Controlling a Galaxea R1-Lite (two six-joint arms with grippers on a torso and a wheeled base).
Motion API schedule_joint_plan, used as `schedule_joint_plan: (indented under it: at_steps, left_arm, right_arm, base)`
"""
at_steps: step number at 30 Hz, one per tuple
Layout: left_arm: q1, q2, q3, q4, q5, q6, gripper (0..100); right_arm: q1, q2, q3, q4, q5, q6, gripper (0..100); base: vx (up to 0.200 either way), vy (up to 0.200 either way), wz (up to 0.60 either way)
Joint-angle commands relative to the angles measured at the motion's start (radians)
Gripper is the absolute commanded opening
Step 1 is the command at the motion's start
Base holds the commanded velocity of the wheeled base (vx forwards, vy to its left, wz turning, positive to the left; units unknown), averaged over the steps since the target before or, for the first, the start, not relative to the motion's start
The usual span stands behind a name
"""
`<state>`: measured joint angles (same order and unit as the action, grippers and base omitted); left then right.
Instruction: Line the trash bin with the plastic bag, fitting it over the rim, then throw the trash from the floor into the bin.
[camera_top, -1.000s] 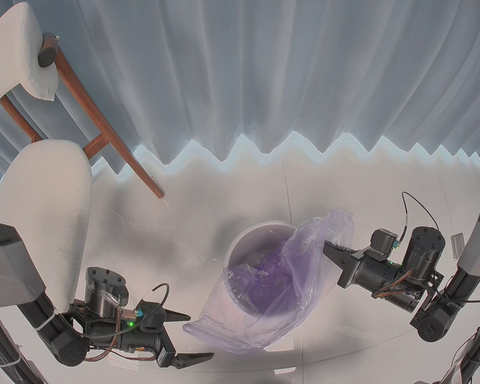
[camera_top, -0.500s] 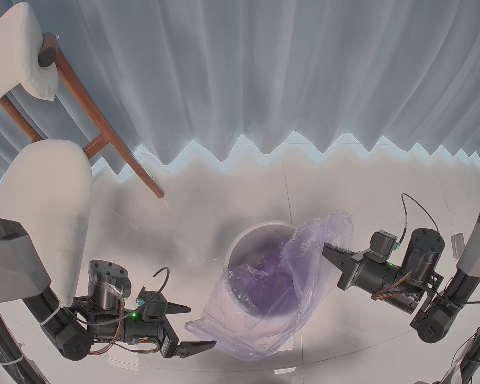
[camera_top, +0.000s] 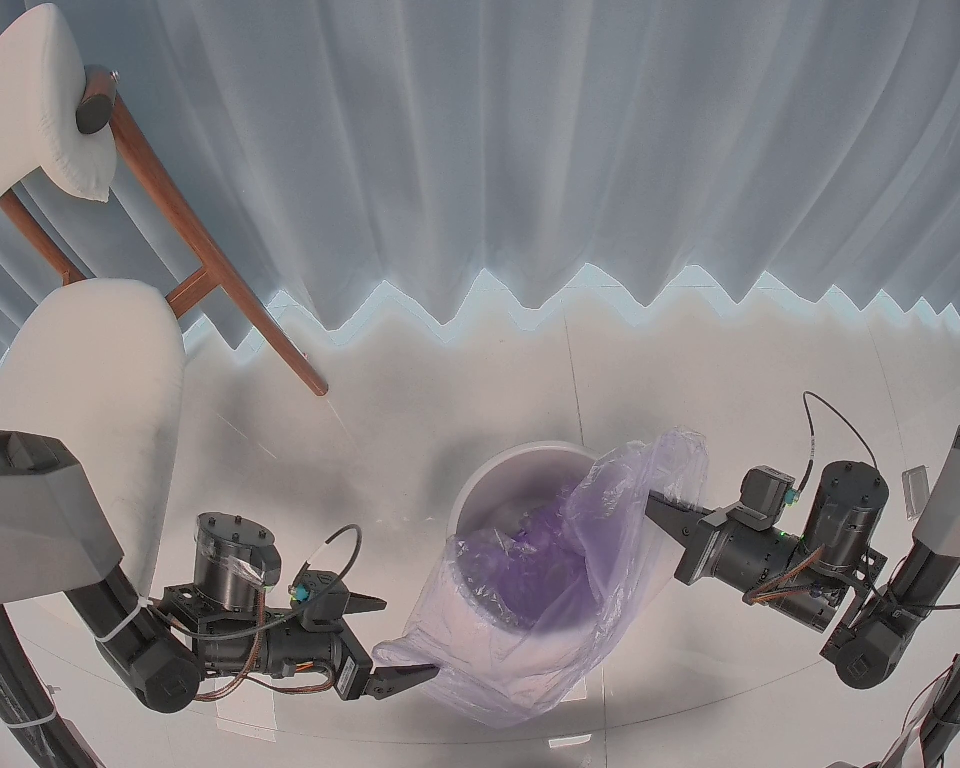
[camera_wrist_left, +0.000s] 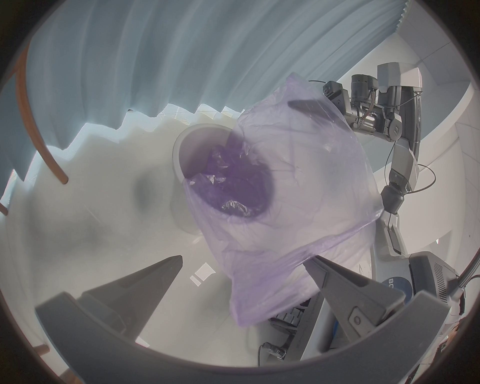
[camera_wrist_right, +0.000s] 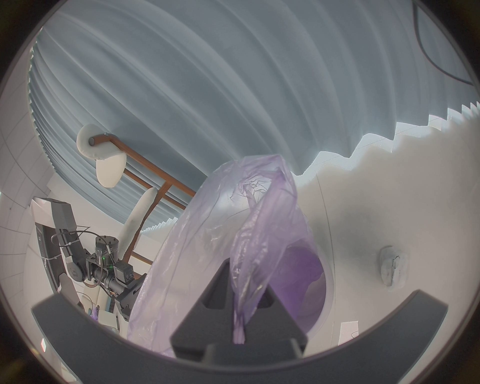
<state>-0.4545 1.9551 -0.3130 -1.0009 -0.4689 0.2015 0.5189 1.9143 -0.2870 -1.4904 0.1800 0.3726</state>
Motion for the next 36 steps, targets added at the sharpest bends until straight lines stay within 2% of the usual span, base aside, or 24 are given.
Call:
schedule_joint_plan:
  at_steps: [1,10,19,29,30,36]
  left_arm:
    - [-0.027,0.038,-0.024,-0.004,0.001,0.001,100]
    - [-0.047,0.051,-0.026,-0.005,0.013,-0.002,100]
    - [-0.038,0.064,-0.049,0.002,0.110,-0.033,100]
    - [-0.062,0.076,-0.080,-0.004,0.107,-0.027,100]
    - [-0.062,0.076,-0.078,-0.002,0.107,-0.025,0]
    - [-0.066,0.074,-0.081,-0.005,0.107,-0.025,0]
  right_arm:
    - [0.003,0.002,0.002,-0.001,-0.001,-0.001,0]
    - [0.012,0.002,0.002,-0.001,-0.004,0.000,0]
    - [0.027,0.005,0.002,0.002,-0.016,0.000,0]
    - [0.038,0.017,-0.003,-0.001,-0.027,-0.001,0]
    - [0.041,0.017,-0.004,-0.001,-0.027,-0.001,0]
    - [0.043,0.019,-0.004,0.001,-0.027,-0.001,0]
  base:
    - [0.000,0.000,0.00]
    - [0.000,0.000,0.00]
    - [0.000,0.000,0.00]
    - [0.000,0.000,0.00]
    - [0.000,0.000,0.00]
    - [0.000,0.000,0.00]
